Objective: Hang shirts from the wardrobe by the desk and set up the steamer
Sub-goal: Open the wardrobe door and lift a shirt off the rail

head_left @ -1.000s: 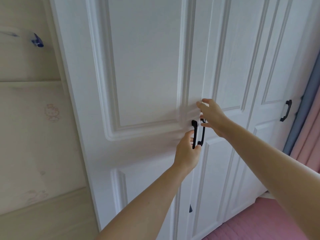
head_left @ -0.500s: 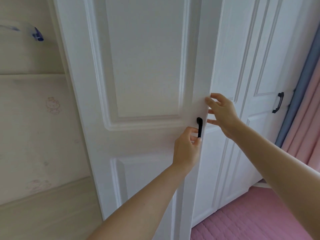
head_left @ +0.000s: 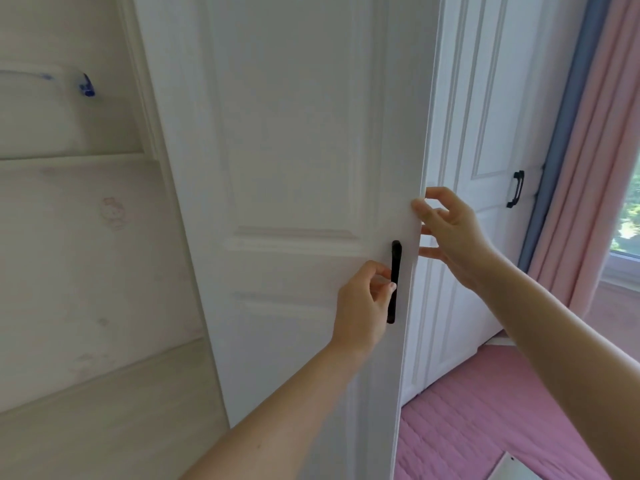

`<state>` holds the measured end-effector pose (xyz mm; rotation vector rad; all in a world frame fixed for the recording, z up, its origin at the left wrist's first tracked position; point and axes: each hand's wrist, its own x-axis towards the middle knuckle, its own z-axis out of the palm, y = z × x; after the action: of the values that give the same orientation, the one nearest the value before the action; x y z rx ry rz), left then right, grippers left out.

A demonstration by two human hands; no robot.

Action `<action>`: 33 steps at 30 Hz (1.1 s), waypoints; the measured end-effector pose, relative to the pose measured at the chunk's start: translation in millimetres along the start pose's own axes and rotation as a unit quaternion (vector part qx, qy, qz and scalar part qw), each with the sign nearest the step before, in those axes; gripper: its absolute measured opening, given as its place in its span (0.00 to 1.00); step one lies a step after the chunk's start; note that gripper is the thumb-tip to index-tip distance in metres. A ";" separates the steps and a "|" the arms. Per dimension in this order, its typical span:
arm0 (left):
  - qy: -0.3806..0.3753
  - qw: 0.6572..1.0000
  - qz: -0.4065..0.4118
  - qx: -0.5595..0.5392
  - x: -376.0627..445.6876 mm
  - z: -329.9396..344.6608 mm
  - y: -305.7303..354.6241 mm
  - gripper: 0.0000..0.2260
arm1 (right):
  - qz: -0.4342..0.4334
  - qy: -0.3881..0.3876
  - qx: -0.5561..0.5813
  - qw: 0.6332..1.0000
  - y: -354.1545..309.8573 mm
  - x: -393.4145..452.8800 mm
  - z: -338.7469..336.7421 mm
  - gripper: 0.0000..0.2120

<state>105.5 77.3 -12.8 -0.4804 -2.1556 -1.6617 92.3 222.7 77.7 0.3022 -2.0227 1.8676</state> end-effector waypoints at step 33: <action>0.213 0.969 -0.047 0.119 -220.9 -146.9 80.5 0.17 | -0.023 -0.299 0.000 0.954 -100.7 -182.3 103.1 0.19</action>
<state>349.5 -54.1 -19.2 0.0488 -2.0341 -1.3713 285.4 93.9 89.7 1.0095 -2.3523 1.9002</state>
